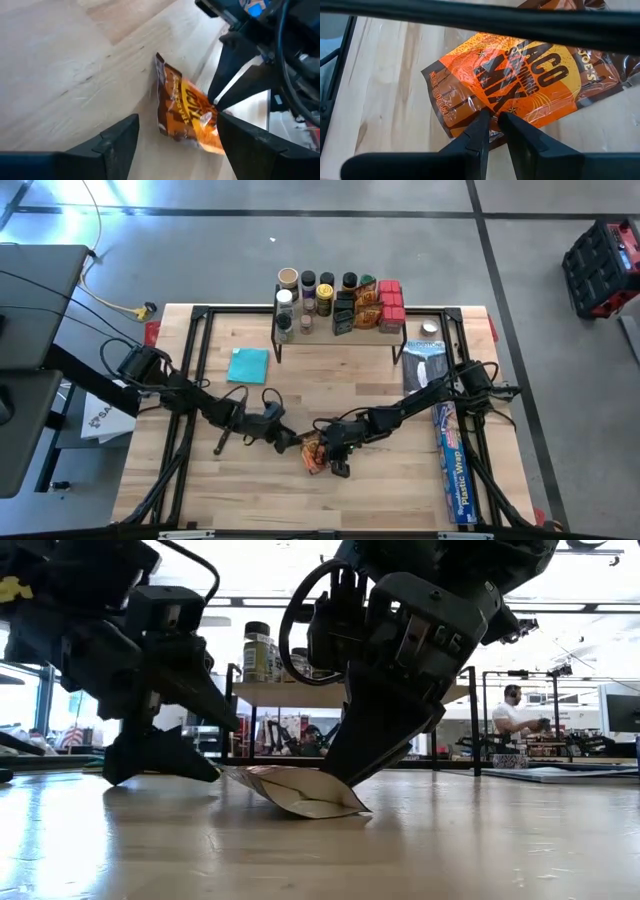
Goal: Shelf spices
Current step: Put the orange seasoning bag on the shelf aligned with the other orange seasoning bags
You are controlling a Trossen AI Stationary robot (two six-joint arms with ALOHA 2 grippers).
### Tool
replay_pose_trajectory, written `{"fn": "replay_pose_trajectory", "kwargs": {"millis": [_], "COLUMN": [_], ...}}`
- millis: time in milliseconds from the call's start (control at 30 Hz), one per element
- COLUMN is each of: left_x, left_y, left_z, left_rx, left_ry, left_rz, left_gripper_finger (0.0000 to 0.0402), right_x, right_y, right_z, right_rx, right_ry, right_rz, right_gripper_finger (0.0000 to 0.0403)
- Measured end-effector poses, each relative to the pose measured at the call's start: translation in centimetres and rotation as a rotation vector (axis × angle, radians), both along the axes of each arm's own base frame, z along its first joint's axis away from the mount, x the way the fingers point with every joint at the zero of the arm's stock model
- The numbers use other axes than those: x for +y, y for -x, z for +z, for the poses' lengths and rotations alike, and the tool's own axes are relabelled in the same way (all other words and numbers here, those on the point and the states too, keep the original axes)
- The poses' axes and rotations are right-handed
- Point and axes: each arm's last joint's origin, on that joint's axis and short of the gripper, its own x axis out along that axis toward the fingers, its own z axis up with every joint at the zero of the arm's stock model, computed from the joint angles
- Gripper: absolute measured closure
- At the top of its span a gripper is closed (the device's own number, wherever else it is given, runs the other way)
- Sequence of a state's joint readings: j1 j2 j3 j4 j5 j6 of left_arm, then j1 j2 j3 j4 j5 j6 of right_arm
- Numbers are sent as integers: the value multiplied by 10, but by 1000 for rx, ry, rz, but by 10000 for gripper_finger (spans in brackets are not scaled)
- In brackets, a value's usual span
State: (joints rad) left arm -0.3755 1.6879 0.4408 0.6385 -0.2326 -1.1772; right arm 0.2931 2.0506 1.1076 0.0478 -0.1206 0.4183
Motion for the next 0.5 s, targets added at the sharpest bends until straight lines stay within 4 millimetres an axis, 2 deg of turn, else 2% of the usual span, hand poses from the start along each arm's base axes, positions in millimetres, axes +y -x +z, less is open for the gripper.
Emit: {"fn": "replay_pose_trajectory", "kwargs": {"millis": [267,500], "left_x": [-2,-7], "left_y": [-15,-23], "left_z": [3,1], "left_rx": [-20,68], "left_ry": [83,95], "left_rz": [-66,-133], "left_gripper_finger": [178,206], "right_x": [0,1], "right_y": [-1,-1], "right_z": [0,1], "right_rx": [-9,-14], "right_ry": [-1,-5], "right_rz": [-1,2], "right_gripper_finger": [346,346]}}
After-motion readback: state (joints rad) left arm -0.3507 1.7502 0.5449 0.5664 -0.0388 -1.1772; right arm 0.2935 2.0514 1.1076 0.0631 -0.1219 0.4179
